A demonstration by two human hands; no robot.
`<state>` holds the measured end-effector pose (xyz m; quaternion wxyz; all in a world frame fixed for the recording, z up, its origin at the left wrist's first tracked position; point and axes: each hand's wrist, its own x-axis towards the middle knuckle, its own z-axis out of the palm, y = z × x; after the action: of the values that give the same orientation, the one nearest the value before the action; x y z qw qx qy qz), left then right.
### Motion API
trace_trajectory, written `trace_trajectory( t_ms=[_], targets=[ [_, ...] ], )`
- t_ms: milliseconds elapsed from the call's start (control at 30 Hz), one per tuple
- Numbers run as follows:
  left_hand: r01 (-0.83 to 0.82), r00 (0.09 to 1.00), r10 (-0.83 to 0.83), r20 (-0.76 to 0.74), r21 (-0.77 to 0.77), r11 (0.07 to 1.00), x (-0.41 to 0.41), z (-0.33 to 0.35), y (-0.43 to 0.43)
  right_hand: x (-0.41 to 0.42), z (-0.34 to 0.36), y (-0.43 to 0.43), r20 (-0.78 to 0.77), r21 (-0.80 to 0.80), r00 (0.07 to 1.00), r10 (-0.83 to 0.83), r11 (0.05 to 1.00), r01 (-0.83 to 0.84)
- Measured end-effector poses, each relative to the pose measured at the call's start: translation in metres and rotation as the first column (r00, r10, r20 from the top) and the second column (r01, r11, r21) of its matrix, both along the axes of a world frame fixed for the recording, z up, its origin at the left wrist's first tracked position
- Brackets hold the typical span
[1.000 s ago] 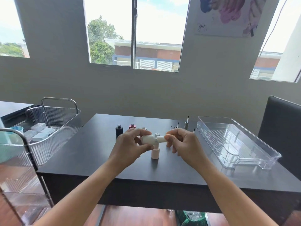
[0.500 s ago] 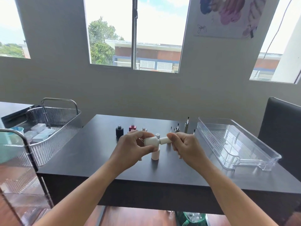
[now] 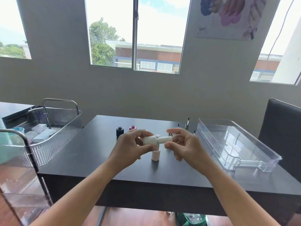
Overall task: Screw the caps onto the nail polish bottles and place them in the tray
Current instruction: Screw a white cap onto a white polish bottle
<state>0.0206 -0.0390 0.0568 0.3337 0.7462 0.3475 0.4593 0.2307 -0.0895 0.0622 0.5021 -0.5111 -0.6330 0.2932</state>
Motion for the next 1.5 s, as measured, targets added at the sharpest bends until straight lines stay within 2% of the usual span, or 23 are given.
trace_trajectory(
  t_ms=[133, 300, 400, 533, 667, 867, 1033, 1267, 1367, 1500],
  targets=[
    [0.018, 1.0, -0.018, 0.014, -0.01, 1.0, 0.002, 0.0, -0.001, 0.001, -0.001, -0.001, -0.002, 0.012, 1.0, -0.01, 1.0, 0.01],
    [0.03, 1.0, -0.03, 0.008, 0.013, 0.999, 0.002, 0.002, -0.003, 0.001, -0.002, 0.0, 0.003, -0.049, 0.998, -0.056, 0.997, 0.056],
    [0.016, 1.0, -0.016, -0.008, 0.014, 1.0, 0.0, 0.002, -0.001, 0.002, -0.001, 0.0, 0.024, -0.07, 1.0, -0.014, 0.997, 0.016],
    [-0.002, 1.0, 0.002, -0.016, 0.019, 1.0, -0.002, -0.001, 0.002, 0.006, -0.004, 0.001, 0.087, -0.005, 0.996, -0.004, 1.0, 0.004],
    [0.001, 1.0, -0.001, -0.01, 0.023, 1.0, 0.002, -0.004, 0.002, 0.005, -0.005, -0.001, 0.082, 0.019, 0.997, -0.009, 1.0, 0.007],
    [0.004, 1.0, -0.003, -0.022, 0.04, 0.999, 0.002, -0.006, 0.001, 0.005, -0.005, -0.002, 0.145, -0.074, 0.988, -0.046, 0.996, 0.057],
    [-0.013, 0.999, 0.015, -0.046, 0.048, 0.999, 0.001, -0.008, 0.002, 0.004, -0.009, -0.002, 0.2, 0.03, 0.979, -0.028, 0.999, 0.022],
    [0.003, 0.998, 0.001, -0.067, 0.06, 0.998, 0.004, -0.011, 0.0, 0.003, -0.012, -0.001, 0.242, -0.006, 0.965, -0.105, 0.994, 0.109],
    [-0.01, 0.997, 0.013, -0.073, 0.051, 0.999, 0.002, -0.013, 0.002, 0.003, -0.014, -0.002, 0.266, -0.016, 0.962, -0.056, 0.998, 0.062],
    [-0.009, 0.997, 0.013, -0.074, 0.058, 0.998, 0.001, -0.013, 0.002, 0.003, -0.016, -0.002, 0.312, 0.062, 0.948, -0.057, 0.997, 0.039]
  ],
)
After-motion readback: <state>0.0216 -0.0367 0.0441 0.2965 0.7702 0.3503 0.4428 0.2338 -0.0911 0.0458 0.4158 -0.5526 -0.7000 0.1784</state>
